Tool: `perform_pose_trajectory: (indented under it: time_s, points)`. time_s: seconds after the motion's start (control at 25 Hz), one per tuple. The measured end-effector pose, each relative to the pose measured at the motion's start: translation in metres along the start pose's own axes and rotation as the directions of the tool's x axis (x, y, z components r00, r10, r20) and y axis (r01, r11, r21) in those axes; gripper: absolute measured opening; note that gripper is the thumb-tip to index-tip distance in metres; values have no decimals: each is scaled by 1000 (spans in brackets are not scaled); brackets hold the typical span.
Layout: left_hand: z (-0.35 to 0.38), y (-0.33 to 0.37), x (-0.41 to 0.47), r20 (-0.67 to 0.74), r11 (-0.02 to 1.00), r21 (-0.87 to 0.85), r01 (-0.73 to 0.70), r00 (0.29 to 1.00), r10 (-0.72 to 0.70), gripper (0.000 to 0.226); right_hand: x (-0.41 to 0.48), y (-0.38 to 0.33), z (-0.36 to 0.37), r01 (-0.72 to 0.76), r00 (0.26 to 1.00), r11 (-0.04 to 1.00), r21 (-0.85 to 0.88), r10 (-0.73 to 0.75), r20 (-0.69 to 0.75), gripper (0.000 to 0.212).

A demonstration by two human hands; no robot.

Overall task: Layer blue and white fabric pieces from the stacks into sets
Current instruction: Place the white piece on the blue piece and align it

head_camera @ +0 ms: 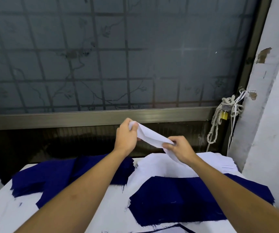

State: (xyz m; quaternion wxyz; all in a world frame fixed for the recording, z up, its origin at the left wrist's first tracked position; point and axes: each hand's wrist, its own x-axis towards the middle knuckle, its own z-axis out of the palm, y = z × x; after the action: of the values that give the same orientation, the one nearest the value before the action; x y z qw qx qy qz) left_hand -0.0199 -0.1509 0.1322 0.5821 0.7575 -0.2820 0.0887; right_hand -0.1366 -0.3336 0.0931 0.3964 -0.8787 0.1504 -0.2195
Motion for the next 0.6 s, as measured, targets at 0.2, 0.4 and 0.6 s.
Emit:
perform_pose_trajectory:
  time_s: [0.2,0.4,0.6]
  points:
    - [-42,2,6,-137,964,-222,146,974,-179,16,-18,-8,-30,34,999,999,-3,-34,-20,38]
    - [-97,-1,-3,-211,923,-310,228,930,-301,20,-41,-16,-43,-29,1000,999,34,29,5,39]
    - [-144,-14,-29,-246,878,-340,336,870,-428,41,-66,-20,-45,-58,998,997,60,60,-35,40]
